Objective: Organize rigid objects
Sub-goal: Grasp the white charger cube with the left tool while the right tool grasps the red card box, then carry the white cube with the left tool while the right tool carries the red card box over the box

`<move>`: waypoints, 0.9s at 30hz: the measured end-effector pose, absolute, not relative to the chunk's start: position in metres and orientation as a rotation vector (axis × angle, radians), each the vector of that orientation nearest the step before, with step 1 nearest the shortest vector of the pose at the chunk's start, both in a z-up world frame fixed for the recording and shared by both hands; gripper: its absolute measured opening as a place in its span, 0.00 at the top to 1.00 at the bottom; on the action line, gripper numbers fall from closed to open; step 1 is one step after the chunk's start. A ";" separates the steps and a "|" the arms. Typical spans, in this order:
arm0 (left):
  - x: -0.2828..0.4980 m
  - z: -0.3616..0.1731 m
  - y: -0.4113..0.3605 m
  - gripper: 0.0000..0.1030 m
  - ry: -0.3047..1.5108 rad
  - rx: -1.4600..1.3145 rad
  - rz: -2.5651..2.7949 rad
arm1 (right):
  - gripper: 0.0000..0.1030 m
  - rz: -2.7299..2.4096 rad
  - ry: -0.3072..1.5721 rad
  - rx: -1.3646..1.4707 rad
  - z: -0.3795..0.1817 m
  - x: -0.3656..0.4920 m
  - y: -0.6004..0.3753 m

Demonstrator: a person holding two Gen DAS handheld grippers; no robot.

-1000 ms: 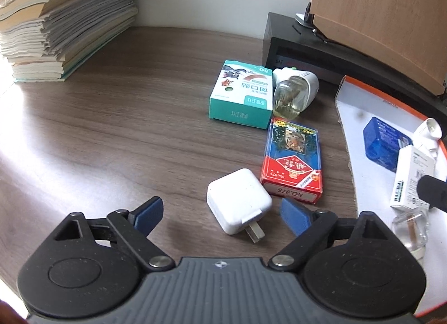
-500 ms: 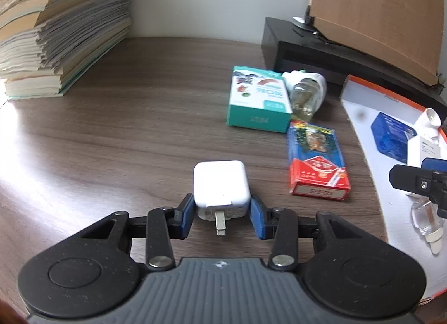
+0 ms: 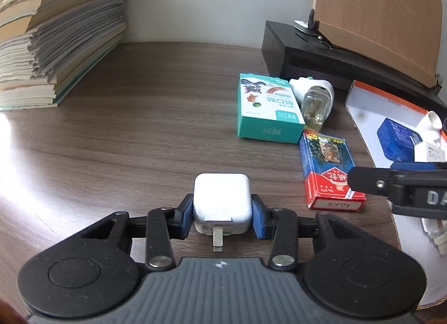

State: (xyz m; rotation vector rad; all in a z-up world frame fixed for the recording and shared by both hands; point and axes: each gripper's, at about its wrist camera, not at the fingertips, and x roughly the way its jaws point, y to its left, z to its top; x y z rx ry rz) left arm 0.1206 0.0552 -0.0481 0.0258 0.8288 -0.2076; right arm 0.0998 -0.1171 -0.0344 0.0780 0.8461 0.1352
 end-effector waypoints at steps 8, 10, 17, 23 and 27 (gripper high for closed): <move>0.123 -0.033 0.076 0.59 0.808 0.006 -0.196 | 0.17 0.045 0.945 0.099 -0.062 0.139 -0.091; 0.123 -0.031 0.079 0.59 0.804 0.002 -0.193 | 0.23 0.027 0.939 0.070 -0.067 0.143 -0.086; 0.120 -0.025 0.075 0.59 0.804 -0.003 -0.208 | 0.31 0.019 0.874 0.034 -0.061 0.130 -0.083; 0.113 -0.014 0.059 0.59 0.780 0.002 -0.238 | 0.31 0.007 0.832 0.033 -0.037 0.111 -0.097; 0.104 -0.003 0.047 0.59 0.764 -0.002 -0.253 | 0.31 0.001 0.804 0.047 -0.019 0.096 -0.111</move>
